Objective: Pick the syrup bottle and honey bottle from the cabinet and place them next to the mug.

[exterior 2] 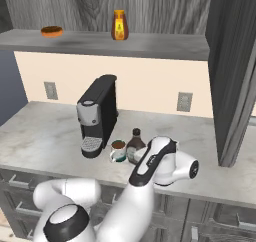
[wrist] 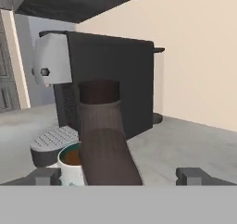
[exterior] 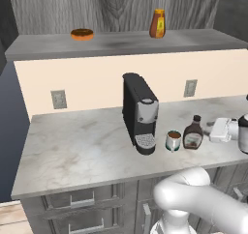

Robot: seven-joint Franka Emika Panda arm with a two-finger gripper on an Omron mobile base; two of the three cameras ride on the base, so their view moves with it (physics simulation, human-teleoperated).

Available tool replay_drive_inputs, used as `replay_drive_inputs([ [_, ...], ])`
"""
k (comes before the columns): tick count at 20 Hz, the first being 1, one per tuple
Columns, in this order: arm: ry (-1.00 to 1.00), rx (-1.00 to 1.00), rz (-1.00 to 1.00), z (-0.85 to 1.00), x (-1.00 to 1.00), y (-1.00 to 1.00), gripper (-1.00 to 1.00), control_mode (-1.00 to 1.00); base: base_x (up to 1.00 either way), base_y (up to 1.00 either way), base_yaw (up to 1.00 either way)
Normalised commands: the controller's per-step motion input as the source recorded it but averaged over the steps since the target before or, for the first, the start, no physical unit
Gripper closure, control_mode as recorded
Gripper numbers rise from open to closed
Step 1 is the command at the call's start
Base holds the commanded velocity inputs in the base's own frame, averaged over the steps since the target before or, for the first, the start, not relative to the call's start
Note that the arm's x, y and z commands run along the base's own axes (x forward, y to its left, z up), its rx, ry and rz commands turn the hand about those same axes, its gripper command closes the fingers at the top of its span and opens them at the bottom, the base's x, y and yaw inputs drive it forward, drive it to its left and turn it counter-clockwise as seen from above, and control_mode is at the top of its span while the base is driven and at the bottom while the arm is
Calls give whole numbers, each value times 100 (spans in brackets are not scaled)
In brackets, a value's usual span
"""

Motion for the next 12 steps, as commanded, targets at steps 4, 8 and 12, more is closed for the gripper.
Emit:
replay_drive_inputs([
  [4, 0, 4, 0, 70, -36, 1, -100, -100, 0, 0, 0],
  [8, 0, 2, 0, 74, -36, 6, -100, -100, 0, 0, 0],
  [12, 7, 0, -10, 64, -22, 1, -100, -100, 0, 0, 0],
])
